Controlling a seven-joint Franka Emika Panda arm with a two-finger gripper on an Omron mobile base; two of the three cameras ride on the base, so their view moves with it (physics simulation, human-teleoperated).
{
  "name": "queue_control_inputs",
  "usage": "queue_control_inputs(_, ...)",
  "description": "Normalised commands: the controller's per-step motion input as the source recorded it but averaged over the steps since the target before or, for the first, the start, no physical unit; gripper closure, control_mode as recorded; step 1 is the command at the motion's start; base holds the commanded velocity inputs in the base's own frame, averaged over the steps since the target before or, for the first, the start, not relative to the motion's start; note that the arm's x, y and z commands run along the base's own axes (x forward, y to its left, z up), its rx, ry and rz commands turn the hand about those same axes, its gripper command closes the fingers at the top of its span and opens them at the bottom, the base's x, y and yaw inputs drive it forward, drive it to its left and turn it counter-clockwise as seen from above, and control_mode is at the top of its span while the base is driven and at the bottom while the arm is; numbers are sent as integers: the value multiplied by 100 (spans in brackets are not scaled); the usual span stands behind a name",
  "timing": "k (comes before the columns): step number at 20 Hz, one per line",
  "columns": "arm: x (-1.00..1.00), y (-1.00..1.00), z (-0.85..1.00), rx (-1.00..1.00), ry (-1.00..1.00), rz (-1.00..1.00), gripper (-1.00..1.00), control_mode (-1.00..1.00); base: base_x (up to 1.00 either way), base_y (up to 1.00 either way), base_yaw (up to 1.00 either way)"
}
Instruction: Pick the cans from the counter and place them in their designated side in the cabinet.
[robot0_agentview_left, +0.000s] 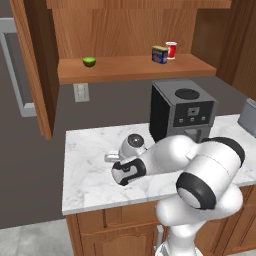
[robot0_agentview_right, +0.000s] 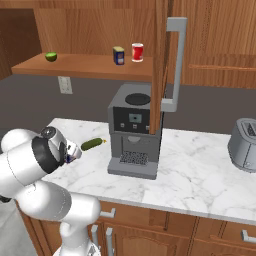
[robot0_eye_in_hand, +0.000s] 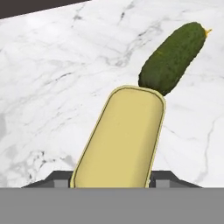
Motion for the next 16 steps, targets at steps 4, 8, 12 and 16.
queue_control_inputs(4,12,0,-7,0,0,0,100,-100,0,0,0)
queue_control_inputs(8,11,0,-5,0,0,0,100,-100,0,0,0)
queue_control_inputs(12,5,0,-1,0,0,0,100,-100,0,0,0)
queue_control_inputs(16,0,0,11,0,-1,0,100,-100,0,0,0)
